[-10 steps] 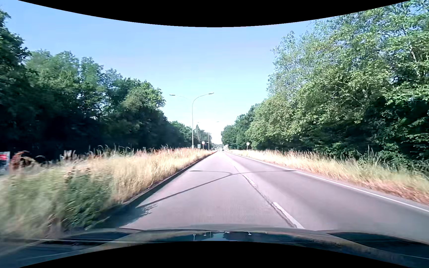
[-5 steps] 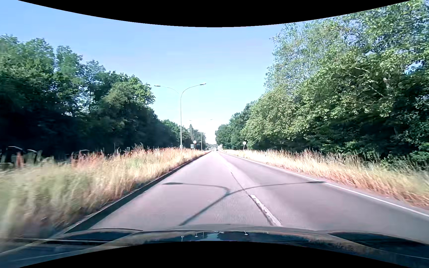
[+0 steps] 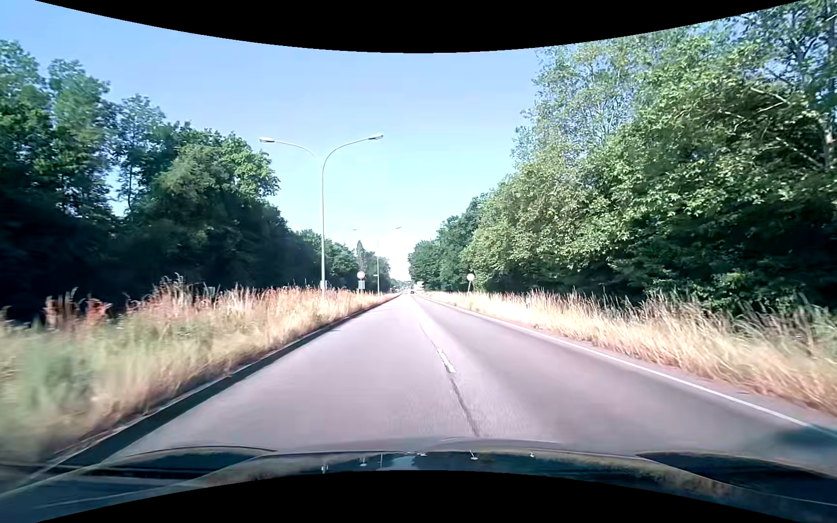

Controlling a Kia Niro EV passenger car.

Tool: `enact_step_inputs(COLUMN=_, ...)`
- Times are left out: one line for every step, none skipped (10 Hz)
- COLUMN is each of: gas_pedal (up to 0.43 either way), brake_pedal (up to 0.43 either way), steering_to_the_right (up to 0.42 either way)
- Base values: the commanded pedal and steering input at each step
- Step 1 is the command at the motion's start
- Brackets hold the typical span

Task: Follow the waypoints while adhering to traffic rules and regulations

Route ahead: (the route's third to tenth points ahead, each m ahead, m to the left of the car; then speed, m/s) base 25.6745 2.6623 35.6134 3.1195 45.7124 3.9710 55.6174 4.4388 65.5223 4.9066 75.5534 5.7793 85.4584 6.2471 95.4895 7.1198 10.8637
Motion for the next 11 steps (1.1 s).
enact_step_inputs(gas_pedal=0.209, brake_pedal=0.0, steering_to_the_right=0.011)
enact_step_inputs(gas_pedal=0.209, brake_pedal=0.0, steering_to_the_right=0.007)
enact_step_inputs(gas_pedal=0.209, brake_pedal=0.0, steering_to_the_right=0.005)
enact_step_inputs(gas_pedal=0.209, brake_pedal=0.0, steering_to_the_right=0.004)
enact_step_inputs(gas_pedal=0.209, brake_pedal=0.0, steering_to_the_right=0.004)
enact_step_inputs(gas_pedal=0.209, brake_pedal=0.0, steering_to_the_right=0.003)
enact_step_inputs(gas_pedal=0.209, brake_pedal=0.0, steering_to_the_right=0.001)
enact_step_inputs(gas_pedal=0.209, brake_pedal=0.0, steering_to_the_right=-0.002)
enact_step_inputs(gas_pedal=0.209, brake_pedal=0.0, steering_to_the_right=-0.005)
enact_step_inputs(gas_pedal=0.209, brake_pedal=0.0, steering_to_the_right=-0.006)
enact_step_inputs(gas_pedal=0.209, brake_pedal=0.0, steering_to_the_right=-0.006)
